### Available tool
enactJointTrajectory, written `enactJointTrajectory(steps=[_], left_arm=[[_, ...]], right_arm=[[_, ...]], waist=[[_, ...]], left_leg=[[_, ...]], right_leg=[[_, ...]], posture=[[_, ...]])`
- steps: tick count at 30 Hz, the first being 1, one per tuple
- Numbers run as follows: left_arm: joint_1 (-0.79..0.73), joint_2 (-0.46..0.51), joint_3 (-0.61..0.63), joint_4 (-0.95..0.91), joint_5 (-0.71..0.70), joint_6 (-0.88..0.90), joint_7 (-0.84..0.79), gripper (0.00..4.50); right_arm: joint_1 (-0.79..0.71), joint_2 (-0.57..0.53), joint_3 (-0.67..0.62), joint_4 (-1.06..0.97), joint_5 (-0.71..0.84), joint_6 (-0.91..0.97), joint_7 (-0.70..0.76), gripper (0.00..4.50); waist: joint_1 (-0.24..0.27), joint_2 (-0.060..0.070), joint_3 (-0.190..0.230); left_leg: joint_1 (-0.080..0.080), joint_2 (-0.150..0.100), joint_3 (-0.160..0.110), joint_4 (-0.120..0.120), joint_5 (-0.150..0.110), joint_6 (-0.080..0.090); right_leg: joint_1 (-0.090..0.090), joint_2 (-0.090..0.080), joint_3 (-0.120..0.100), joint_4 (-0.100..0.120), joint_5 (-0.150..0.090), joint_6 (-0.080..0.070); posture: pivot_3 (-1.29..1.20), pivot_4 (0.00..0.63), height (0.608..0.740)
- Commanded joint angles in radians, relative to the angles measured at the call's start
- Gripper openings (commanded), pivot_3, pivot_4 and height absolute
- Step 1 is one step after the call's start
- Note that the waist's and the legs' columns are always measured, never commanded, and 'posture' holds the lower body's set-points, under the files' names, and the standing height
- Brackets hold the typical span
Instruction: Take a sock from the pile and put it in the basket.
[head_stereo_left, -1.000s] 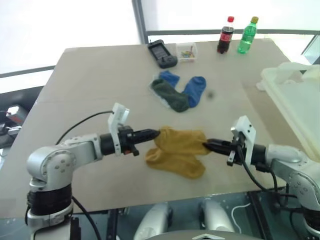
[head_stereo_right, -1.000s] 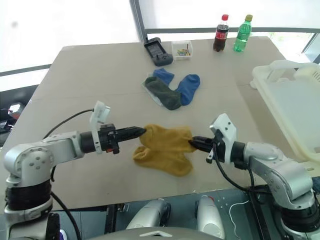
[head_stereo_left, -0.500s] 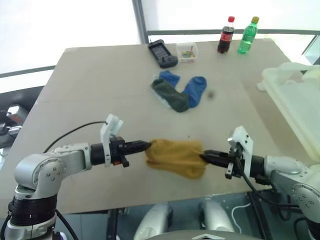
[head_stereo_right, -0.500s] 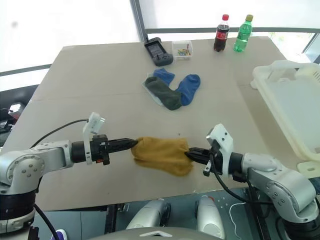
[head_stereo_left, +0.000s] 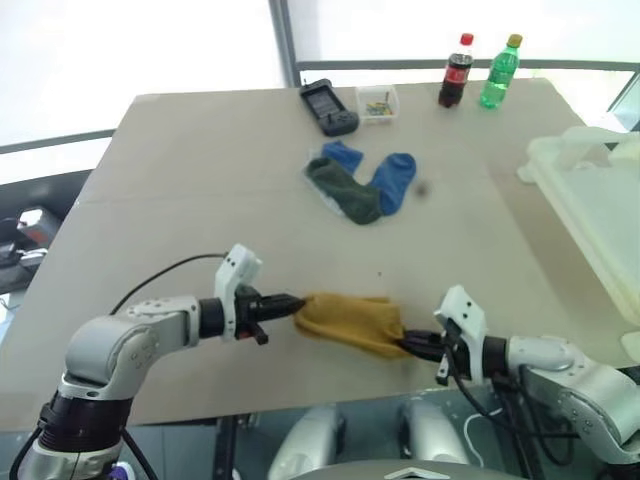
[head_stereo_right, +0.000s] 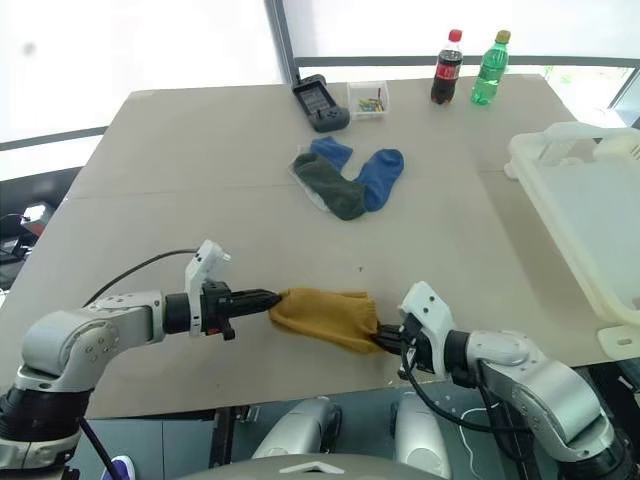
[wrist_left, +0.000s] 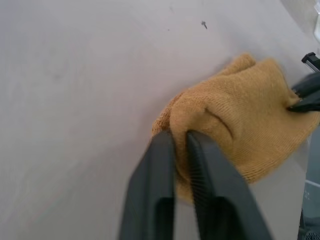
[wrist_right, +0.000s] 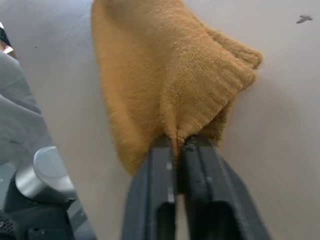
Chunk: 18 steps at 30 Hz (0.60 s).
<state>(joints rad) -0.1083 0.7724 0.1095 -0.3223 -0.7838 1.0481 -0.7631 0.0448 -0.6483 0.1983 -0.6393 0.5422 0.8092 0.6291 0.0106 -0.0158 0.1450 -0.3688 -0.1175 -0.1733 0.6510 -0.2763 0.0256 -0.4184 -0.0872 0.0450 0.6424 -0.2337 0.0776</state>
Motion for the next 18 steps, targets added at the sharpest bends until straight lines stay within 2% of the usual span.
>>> enactJointTrajectory(steps=[1, 3, 4, 8, 11, 14, 18], left_arm=[[0.019, 0.008, 0.068, -0.030, -0.015, -0.040, -0.020, 2.13], [0.034, 0.009, 0.112, -0.034, -0.027, -0.068, -0.033, 2.82], [0.043, 0.015, 0.133, -0.037, -0.034, -0.085, -0.053, 2.84], [0.035, 0.031, 0.196, -0.063, -0.076, -0.107, -0.100, 2.84], [-0.002, 0.014, 0.140, -0.071, -0.027, -0.159, -0.090, 2.84], [-0.036, -0.044, 0.023, -0.055, 0.081, -0.249, -0.051, 2.84], [-0.052, -0.120, -0.140, 0.005, 0.248, -0.367, -0.005, 2.84]], right_arm=[[0.010, 0.007, -0.002, -0.005, -0.042, -0.075, 0.000, 1.97], [0.017, 0.017, -0.032, -0.008, -0.056, -0.113, -0.013, 2.77], [0.022, 0.022, -0.053, -0.015, -0.050, -0.126, -0.012, 3.06], [0.055, -0.003, -0.175, -0.082, 0.076, -0.119, 0.059, 3.06], [0.029, 0.005, -0.201, -0.086, 0.097, -0.129, 0.059, 3.06], [-0.041, 0.039, -0.127, -0.021, -0.005, -0.176, 0.016, 3.06], [-0.100, 0.061, 0.064, 0.118, -0.226, -0.299, 0.006, 3.06]], waist=[[0.002, 0.000, 0.000], [0.003, 0.000, 0.000], [0.003, 0.000, 0.000], [0.003, 0.000, 0.001], [0.004, 0.000, 0.001], [0.003, 0.000, 0.001], [0.003, 0.000, 0.001]], left_leg=[[0.000, 0.000, 0.000, 0.000, 0.000, 0.000], [0.000, 0.000, 0.000, 0.000, 0.000, 0.000], [0.000, 0.000, 0.000, 0.000, 0.000, 0.000], [0.000, 0.000, 0.000, 0.000, 0.000, 0.000], [0.001, 0.000, 0.000, 0.000, 0.000, 0.000], [0.003, 0.000, 0.000, 0.000, 0.000, 0.000], [0.005, 0.000, 0.001, -0.001, 0.000, 0.000]], right_leg=[[0.000, 0.000, 0.000, 0.000, 0.000, 0.000], [0.000, 0.000, 0.000, 0.000, 0.000, 0.000], [0.000, 0.000, 0.000, 0.000, 0.000, 0.000], [0.000, 0.000, 0.000, 0.000, 0.000, 0.000], [0.001, 0.000, -0.001, 0.000, 0.000, 0.000], [0.004, 0.000, -0.001, 0.000, 0.000, 0.000], [0.006, 0.000, 0.000, -0.001, 0.000, 0.000]], posture=[[0.00, 0.150, 0.740], [0.00, 0.150, 0.740], [0.00, 0.150, 0.740], [0.00, 0.150, 0.740], [0.00, 0.150, 0.740], [0.00, 0.150, 0.740], [0.00, 0.150, 0.740]])
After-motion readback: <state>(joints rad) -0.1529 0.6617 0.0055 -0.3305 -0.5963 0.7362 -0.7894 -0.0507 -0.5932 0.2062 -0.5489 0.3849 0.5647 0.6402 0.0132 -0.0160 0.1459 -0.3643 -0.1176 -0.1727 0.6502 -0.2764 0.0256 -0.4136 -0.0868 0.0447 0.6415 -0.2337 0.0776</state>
